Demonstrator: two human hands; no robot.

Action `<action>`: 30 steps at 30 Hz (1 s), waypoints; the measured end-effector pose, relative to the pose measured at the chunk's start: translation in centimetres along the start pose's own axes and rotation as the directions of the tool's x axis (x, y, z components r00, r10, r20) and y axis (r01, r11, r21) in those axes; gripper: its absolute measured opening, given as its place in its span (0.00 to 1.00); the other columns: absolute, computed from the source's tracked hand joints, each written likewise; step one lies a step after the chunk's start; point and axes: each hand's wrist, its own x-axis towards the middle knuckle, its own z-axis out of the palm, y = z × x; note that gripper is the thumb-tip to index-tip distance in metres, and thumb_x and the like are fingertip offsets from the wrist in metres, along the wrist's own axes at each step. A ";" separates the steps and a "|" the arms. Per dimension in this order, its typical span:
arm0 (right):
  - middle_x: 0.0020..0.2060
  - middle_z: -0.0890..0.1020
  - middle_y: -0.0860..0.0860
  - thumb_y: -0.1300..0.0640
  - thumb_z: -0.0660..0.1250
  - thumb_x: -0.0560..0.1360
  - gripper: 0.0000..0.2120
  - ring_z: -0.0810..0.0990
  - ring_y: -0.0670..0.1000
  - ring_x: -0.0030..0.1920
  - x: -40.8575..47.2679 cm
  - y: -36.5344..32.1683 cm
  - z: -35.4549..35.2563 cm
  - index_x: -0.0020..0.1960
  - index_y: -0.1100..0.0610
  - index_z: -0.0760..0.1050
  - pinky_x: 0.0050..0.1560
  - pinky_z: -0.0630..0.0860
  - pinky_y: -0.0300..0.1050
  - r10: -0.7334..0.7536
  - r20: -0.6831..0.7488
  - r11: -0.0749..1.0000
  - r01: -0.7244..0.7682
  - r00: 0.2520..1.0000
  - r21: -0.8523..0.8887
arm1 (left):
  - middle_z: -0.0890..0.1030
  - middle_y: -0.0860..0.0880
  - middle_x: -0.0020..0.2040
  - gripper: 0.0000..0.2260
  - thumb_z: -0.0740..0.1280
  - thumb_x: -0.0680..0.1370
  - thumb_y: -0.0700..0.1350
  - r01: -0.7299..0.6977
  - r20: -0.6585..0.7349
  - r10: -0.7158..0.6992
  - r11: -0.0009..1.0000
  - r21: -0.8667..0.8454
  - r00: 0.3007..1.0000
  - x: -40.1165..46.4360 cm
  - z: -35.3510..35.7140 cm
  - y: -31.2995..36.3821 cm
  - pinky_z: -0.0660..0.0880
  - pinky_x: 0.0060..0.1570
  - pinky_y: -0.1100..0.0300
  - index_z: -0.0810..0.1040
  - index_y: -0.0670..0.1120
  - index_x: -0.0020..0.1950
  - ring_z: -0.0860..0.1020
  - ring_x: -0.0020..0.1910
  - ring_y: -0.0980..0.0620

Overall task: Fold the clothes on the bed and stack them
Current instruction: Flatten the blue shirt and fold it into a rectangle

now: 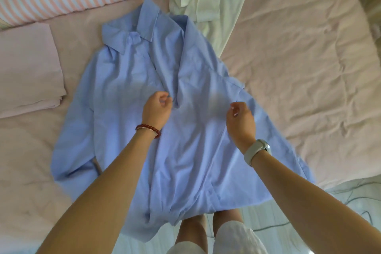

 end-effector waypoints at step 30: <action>0.59 0.77 0.63 0.64 0.59 0.69 0.20 0.76 0.64 0.59 14.3 -1.7 -1.9 0.61 0.64 0.75 0.59 0.69 0.61 -0.732 -0.014 0.602 0.638 0.681 -0.479 | 0.79 0.42 0.53 0.10 0.64 0.73 0.38 -0.659 -0.012 0.847 0.423 0.622 0.532 12.2 8.9 11.2 0.68 0.49 0.51 0.78 0.41 0.53 0.76 0.53 0.43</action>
